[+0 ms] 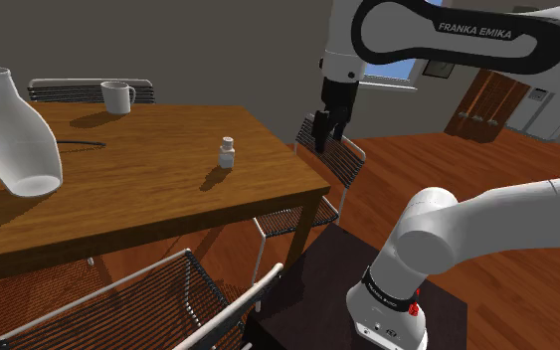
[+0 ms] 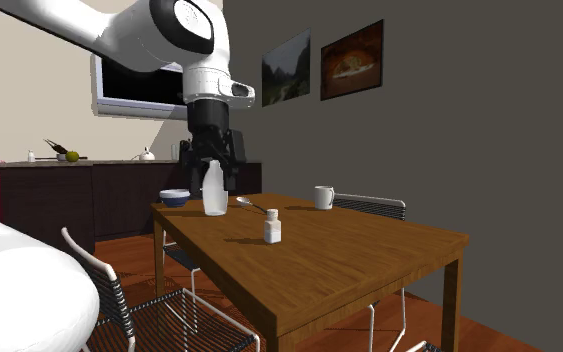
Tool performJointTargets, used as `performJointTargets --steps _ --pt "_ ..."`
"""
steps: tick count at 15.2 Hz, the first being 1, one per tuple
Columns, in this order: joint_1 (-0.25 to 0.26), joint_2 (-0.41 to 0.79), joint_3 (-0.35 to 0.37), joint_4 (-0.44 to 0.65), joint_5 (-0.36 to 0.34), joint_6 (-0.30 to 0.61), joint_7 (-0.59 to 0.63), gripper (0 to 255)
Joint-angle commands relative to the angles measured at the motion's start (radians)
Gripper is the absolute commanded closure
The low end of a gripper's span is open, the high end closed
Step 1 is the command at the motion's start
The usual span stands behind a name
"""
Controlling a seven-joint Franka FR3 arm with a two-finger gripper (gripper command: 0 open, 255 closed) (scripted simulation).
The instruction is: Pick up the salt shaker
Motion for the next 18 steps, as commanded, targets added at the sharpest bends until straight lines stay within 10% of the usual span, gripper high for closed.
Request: performJointTargets --steps 1,18 --pt "0.0 0.0 0.0 0.0 0.0 0.0 0.0 0" --pt "-0.012 0.627 0.045 0.366 0.066 0.327 0.139 0"
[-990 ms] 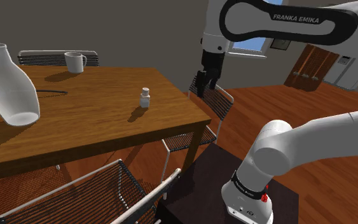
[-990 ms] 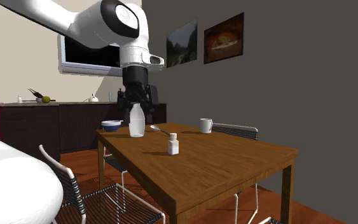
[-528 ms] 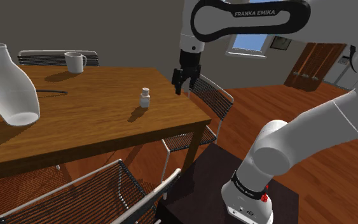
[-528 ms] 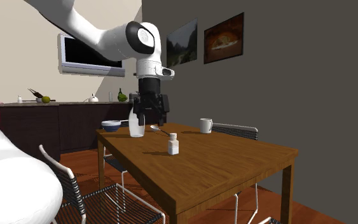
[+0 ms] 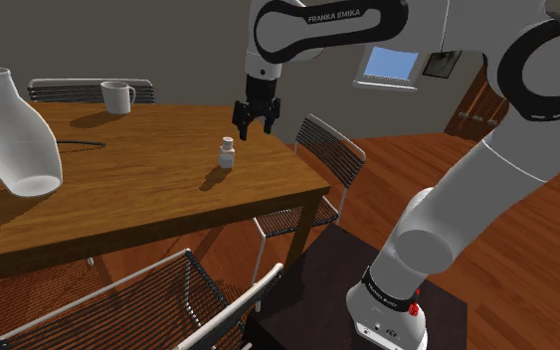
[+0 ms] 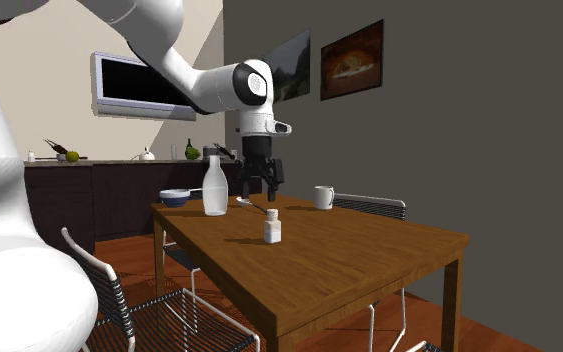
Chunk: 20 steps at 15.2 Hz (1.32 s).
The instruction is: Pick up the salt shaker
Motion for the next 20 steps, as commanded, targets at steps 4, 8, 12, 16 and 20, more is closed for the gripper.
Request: performJointTargets --steps 4,8,12,16,20 --pt "0.001 0.185 0.008 0.17 0.007 0.038 0.037 0" --pt "0.002 0.235 0.009 0.194 0.008 0.068 0.045 0" --pt "0.003 0.245 0.009 0.152 0.006 0.12 0.046 0" --pt "0.003 0.25 0.01 0.137 0.006 0.14 0.046 255" --pt "0.003 0.249 0.01 0.136 0.006 0.141 0.047 255"
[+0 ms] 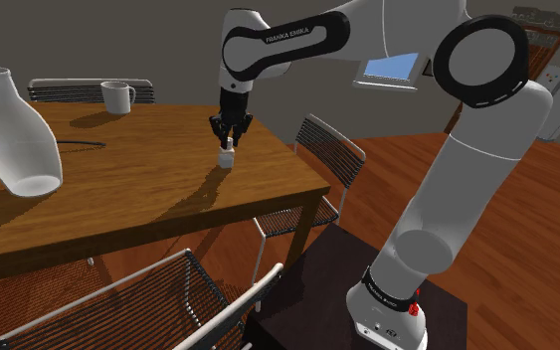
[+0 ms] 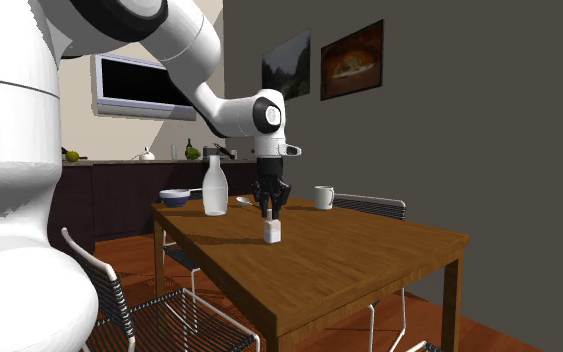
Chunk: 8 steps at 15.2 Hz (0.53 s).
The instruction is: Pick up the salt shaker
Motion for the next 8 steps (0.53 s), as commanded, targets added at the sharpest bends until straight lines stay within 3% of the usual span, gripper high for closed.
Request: performJointTargets --steps 1,8 --pt "0.0 0.0 0.0 -0.001 0.0 0.0 0.0 255" --pt "-0.001 -0.008 -0.001 0.03 0.001 -0.039 -0.001 255"
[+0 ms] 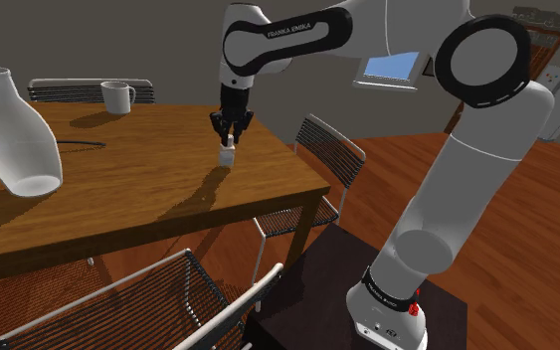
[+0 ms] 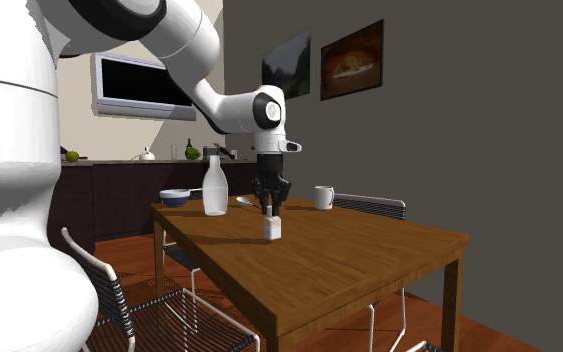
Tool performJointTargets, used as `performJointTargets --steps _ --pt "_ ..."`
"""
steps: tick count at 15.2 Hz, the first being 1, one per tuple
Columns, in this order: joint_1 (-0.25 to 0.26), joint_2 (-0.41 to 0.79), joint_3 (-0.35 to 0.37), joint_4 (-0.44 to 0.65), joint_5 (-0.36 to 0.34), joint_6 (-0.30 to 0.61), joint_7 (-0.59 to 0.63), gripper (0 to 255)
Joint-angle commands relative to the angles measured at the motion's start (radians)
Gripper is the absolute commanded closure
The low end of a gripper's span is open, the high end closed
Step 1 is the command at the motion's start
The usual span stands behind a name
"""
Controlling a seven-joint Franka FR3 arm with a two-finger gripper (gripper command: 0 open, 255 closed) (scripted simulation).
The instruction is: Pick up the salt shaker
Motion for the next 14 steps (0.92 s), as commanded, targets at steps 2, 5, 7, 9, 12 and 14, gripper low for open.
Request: performJointTargets --steps 2,5,7,9,12,14 --pt "0.0 -0.006 0.0 0.033 0.001 -0.039 -0.001 255" --pt "0.0 -0.012 0.0 0.066 0.001 -0.078 -0.001 255" --pt "0.0 -0.015 0.0 0.089 0.002 -0.105 -0.001 255" --pt "0.0 -0.017 0.0 0.114 0.002 -0.131 -0.001 255" --pt "-0.001 -0.019 0.0 0.152 0.002 -0.171 -0.001 255" --pt "-0.001 -0.019 0.0 0.154 0.002 -0.173 -0.001 255"
